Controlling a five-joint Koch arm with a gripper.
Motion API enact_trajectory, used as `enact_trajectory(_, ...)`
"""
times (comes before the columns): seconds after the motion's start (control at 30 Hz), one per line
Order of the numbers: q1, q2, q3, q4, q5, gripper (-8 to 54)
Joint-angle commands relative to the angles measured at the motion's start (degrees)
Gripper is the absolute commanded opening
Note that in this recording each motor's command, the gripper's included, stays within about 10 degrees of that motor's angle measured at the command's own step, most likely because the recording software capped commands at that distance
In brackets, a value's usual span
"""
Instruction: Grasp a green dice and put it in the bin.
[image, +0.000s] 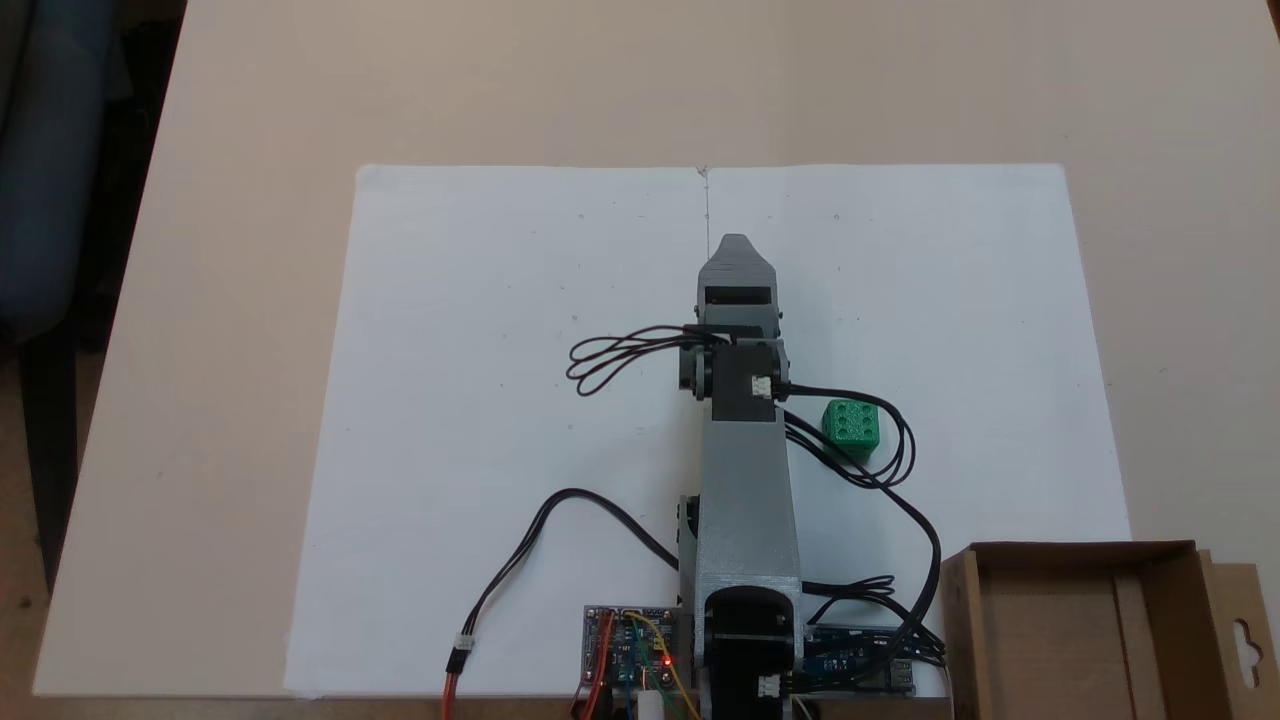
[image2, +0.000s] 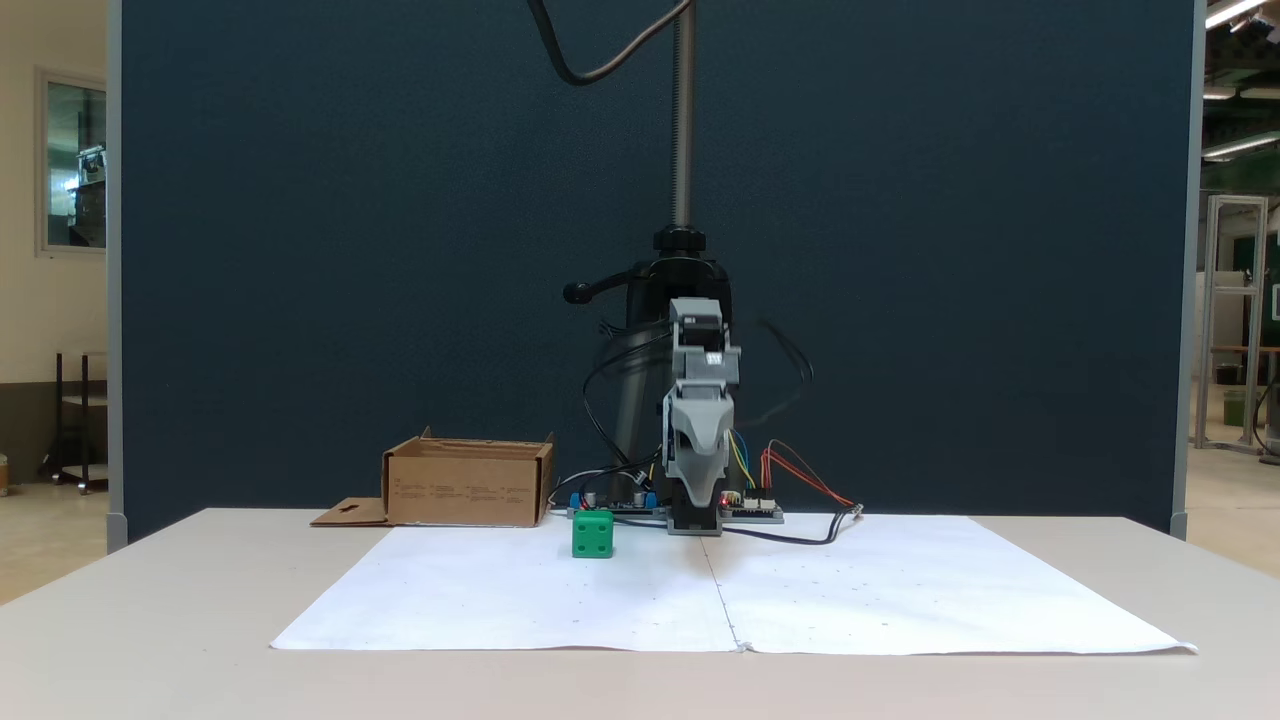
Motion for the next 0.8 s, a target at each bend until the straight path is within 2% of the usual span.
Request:
enact_trajectory(0.0, 2.55, 5.36, -6.94, 9.21, 2.99, 44.6)
enact_trajectory(0.07, 3.6, 3.69, -9.84, 15.19, 2.99, 43.8)
enact_trajectory(0.3, 7.29, -14.85, -26.46, 36.02, 2.64, 43.5)
enact_trajectory(0.5, 10.72, -14.94, -26.72, 44.3, -11.07, 43.5)
enact_trajectory(0.77, 18.46, -14.94, -31.2, 43.95, -16.44, 43.4)
